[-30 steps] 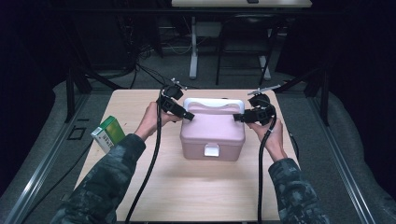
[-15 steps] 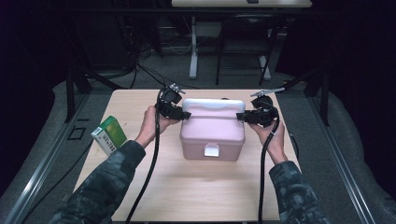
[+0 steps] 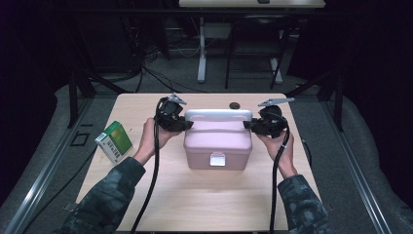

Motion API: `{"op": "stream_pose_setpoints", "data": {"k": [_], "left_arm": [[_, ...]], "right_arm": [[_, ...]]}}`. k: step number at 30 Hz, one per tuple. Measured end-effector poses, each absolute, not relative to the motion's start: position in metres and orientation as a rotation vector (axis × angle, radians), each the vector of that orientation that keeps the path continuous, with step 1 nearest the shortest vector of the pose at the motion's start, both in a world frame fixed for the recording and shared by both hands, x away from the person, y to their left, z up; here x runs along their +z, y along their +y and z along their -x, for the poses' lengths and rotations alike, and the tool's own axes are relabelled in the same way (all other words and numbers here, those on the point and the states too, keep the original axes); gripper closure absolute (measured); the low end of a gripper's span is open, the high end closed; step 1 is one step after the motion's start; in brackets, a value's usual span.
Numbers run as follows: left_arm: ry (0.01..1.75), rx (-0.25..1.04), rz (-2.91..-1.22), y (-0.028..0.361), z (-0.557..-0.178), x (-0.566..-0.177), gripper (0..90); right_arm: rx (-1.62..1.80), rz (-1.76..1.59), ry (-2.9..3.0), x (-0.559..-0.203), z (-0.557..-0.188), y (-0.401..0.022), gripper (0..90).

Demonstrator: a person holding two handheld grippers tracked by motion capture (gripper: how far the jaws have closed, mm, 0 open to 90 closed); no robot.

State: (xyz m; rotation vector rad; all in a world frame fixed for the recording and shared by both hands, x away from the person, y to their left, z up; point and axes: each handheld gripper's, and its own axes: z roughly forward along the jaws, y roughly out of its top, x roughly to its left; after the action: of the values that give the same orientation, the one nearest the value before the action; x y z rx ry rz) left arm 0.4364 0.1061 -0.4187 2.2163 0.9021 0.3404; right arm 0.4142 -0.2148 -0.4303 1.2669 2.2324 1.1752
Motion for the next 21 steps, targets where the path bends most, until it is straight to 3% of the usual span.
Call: {"op": "stream_pose_setpoints", "data": {"k": [8, 21], "left_arm": [[0.882, 0.365, -2.271, 0.118, -0.423, -0.416, 72.0], [0.822, 0.348, -2.516, 0.121, -0.417, -0.402, 72.7]], "right_arm": [[1.163, -1.203, 2.263, -0.43, -0.403, -0.203, 72.9], [0.905, -1.017, 2.472, -0.412, -0.4, -0.175, 72.6]]}}
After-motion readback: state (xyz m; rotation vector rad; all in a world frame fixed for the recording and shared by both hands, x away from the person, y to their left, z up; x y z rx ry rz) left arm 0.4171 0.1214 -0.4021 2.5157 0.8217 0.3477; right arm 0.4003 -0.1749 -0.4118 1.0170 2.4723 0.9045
